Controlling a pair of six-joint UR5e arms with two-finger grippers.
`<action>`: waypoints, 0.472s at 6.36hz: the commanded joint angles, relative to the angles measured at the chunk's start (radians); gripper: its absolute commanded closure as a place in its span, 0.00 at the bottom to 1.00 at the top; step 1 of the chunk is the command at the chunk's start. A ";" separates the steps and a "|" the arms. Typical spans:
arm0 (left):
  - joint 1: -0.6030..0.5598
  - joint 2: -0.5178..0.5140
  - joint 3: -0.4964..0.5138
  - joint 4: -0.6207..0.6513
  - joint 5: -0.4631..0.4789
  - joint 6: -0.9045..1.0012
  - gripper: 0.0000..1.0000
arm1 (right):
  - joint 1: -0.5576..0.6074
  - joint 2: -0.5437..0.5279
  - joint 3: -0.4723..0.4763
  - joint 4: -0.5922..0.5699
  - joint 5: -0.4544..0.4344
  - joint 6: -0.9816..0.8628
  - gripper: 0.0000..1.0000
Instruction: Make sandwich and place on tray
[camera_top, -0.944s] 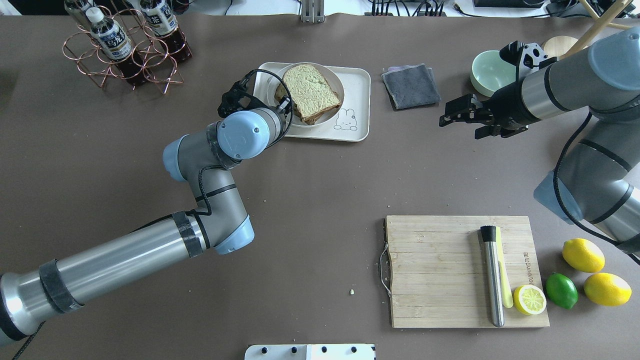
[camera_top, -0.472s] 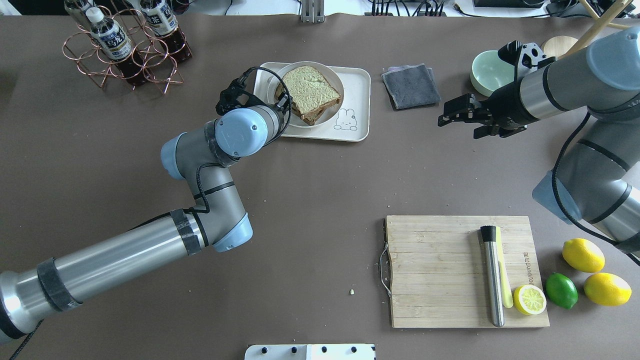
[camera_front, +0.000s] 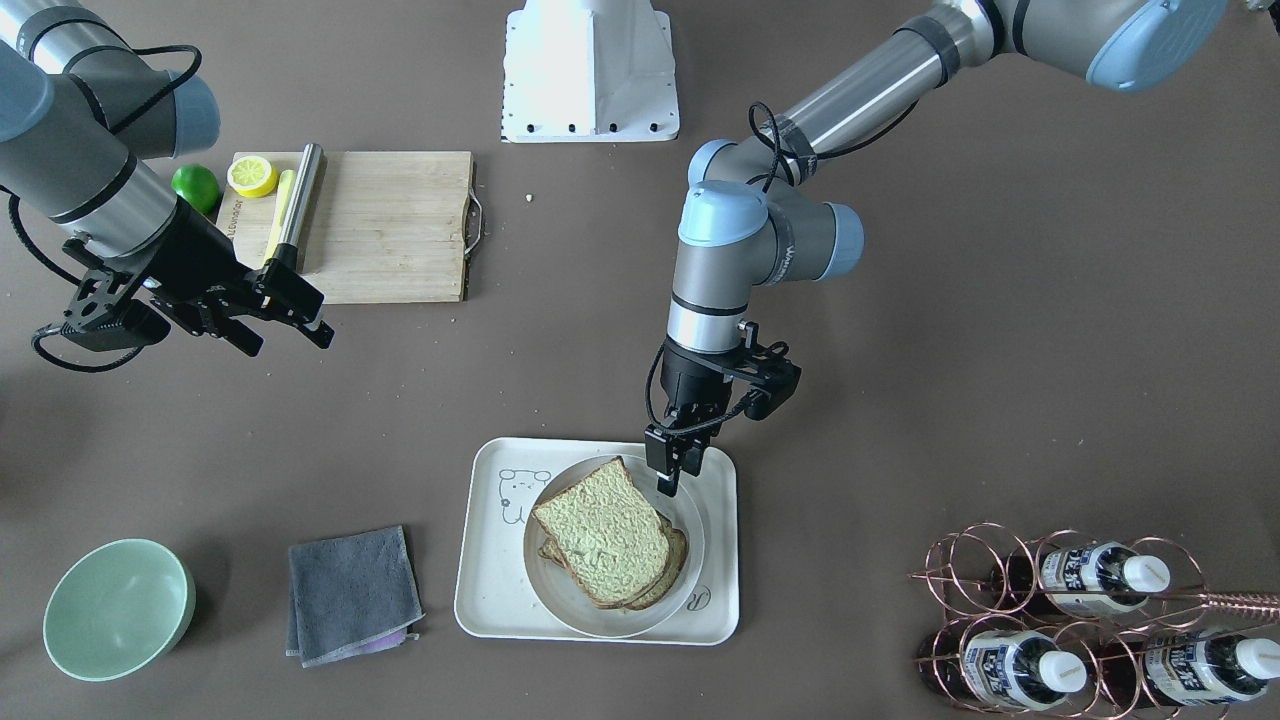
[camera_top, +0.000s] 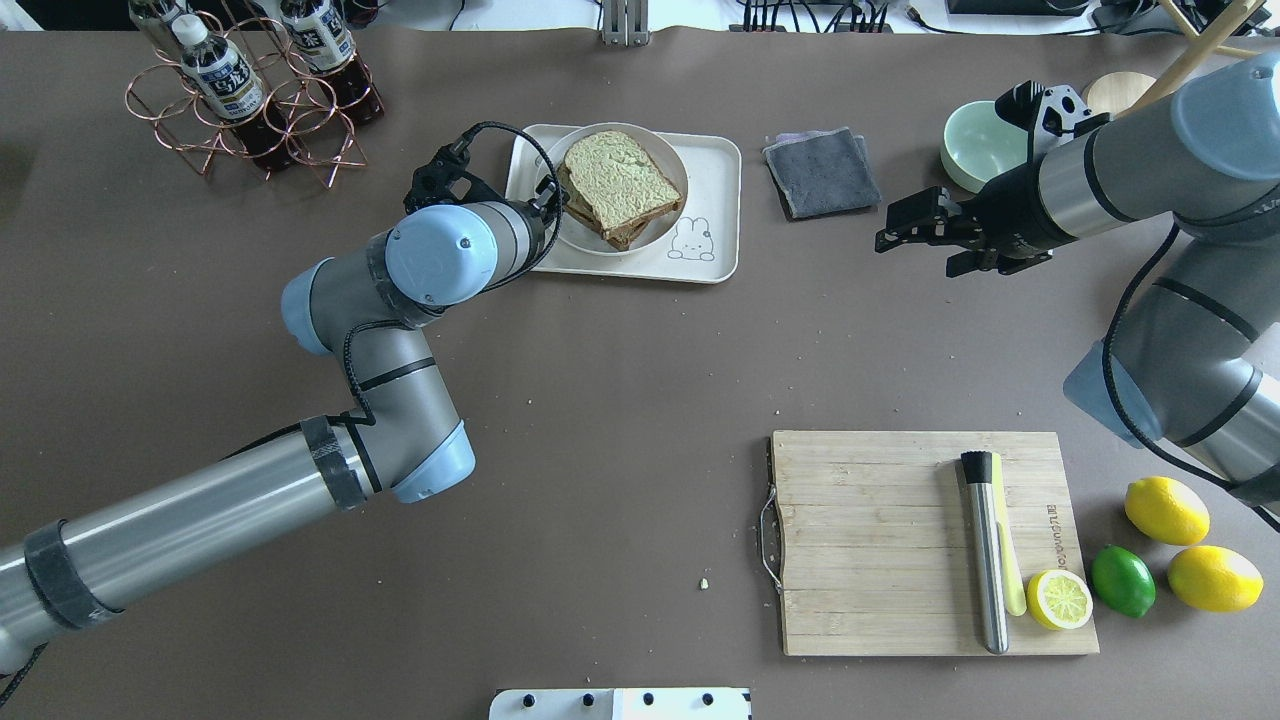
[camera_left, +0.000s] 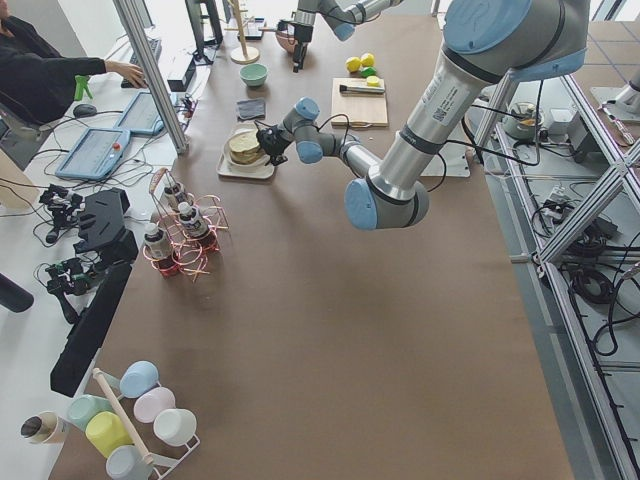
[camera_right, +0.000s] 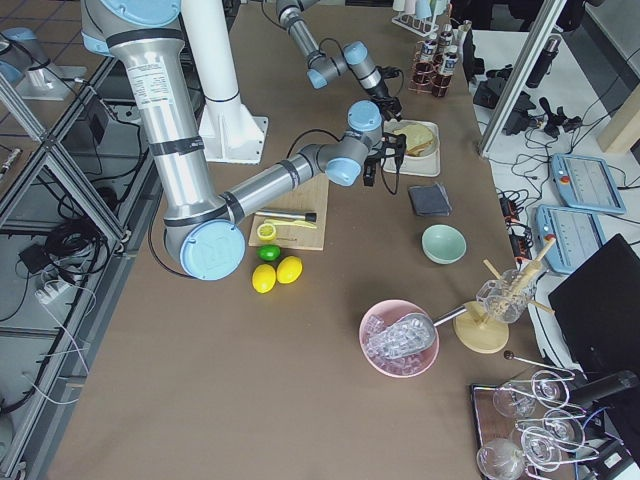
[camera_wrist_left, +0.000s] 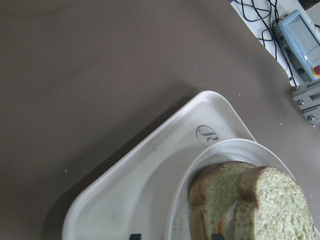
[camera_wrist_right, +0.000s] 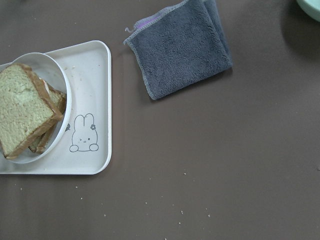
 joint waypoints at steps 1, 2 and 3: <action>-0.038 0.116 -0.264 0.160 -0.115 0.040 0.03 | 0.001 -0.001 0.001 -0.001 -0.008 0.003 0.00; -0.041 0.173 -0.464 0.358 -0.120 0.172 0.02 | 0.001 -0.003 0.001 -0.003 -0.011 0.003 0.00; -0.041 0.222 -0.606 0.515 -0.116 0.265 0.03 | 0.006 -0.010 0.008 -0.007 -0.008 0.001 0.00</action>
